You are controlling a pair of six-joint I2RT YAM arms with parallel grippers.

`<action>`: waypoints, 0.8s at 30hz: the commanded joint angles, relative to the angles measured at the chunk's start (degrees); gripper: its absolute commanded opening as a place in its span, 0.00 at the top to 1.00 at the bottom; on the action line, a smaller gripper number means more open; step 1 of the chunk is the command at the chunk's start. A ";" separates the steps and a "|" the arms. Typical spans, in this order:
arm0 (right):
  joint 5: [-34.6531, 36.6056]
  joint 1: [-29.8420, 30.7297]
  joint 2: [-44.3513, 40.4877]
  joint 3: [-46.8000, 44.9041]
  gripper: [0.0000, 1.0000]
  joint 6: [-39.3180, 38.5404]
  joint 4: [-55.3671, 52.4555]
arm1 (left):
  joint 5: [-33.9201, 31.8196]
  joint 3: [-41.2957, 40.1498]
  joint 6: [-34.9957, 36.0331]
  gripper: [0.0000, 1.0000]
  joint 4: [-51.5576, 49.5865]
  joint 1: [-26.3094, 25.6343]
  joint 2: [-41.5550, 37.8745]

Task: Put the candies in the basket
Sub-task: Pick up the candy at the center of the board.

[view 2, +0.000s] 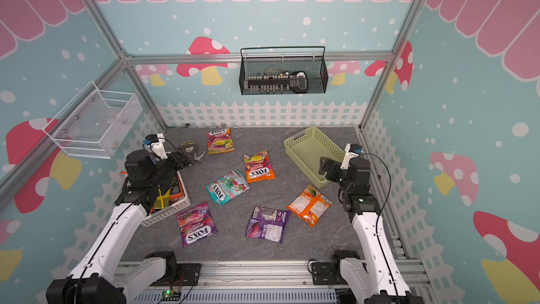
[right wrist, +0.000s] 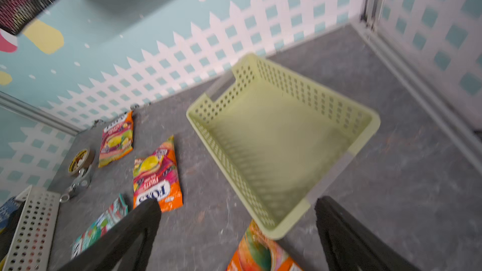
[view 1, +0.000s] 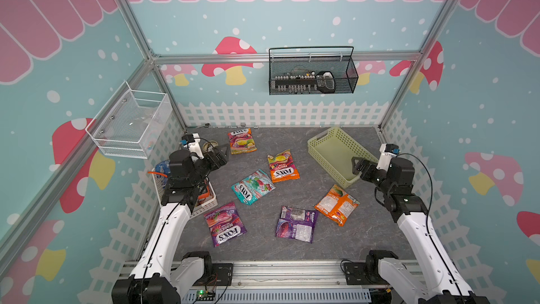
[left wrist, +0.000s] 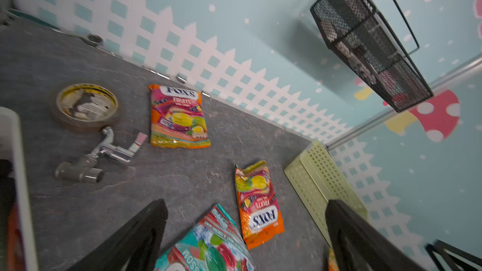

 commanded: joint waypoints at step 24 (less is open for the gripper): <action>4.08 0.15 4.07 -12.30 0.58 11.11 -9.56 | 1.67 -5.21 -5.02 0.23 3.25 -36.50 17.73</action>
